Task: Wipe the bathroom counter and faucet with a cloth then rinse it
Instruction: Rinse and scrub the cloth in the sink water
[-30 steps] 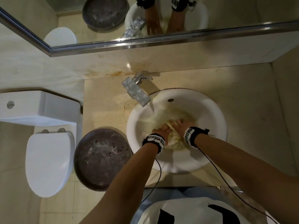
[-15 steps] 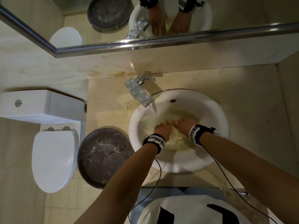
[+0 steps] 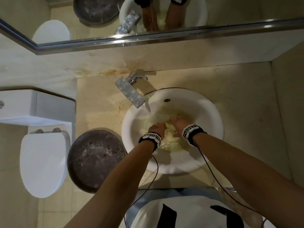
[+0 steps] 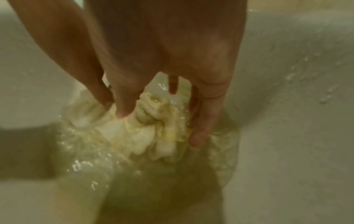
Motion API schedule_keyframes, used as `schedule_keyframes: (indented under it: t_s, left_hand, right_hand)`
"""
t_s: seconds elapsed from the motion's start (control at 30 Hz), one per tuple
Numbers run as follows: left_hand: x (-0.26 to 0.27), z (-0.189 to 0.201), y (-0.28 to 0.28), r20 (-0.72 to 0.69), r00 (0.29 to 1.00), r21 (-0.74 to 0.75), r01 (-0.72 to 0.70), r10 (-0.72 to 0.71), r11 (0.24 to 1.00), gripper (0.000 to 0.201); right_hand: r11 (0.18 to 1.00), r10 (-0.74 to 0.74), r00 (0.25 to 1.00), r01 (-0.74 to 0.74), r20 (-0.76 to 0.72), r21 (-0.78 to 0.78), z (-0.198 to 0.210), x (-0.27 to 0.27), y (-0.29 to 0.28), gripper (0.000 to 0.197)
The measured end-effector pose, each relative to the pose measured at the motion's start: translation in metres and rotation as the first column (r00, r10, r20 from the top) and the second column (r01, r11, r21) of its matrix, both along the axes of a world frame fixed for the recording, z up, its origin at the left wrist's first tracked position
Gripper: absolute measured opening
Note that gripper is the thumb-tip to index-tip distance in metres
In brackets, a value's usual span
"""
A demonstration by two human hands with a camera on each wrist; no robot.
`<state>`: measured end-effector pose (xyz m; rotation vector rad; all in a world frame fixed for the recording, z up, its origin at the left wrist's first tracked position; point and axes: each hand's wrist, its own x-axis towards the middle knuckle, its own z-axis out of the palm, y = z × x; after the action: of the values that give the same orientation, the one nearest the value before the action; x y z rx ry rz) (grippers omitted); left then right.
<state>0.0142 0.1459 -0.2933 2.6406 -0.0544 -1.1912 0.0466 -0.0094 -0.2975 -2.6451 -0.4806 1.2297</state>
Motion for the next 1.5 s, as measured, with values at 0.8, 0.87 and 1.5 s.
schedule_keyframes:
  t_s: [0.8, 0.87, 1.5]
  left_hand:
    - [0.014, 0.031, -0.003, 0.073, 0.992, 0.025, 0.097, -0.099, 0.995, 0.055]
    - [0.009, 0.027, -0.006, 0.019, 0.994, 0.025, 0.109, -0.110, 0.994, 0.060]
    - [0.013, 0.031, -0.007, 0.175, 0.978, 0.044, -0.122, 0.112, 0.992, 0.029]
  right_hand:
    - [0.908, 0.416, 0.902, -0.419, 0.117, -0.002, 0.011, 0.008, -0.007, 0.103]
    - [0.875, 0.484, 0.873, -0.482, 0.067, -0.048, 0.005, 0.008, -0.005, 0.108]
    - [0.997, 0.044, 0.973, -0.057, 0.226, 0.051, 0.027, 0.001, -0.002, 0.070]
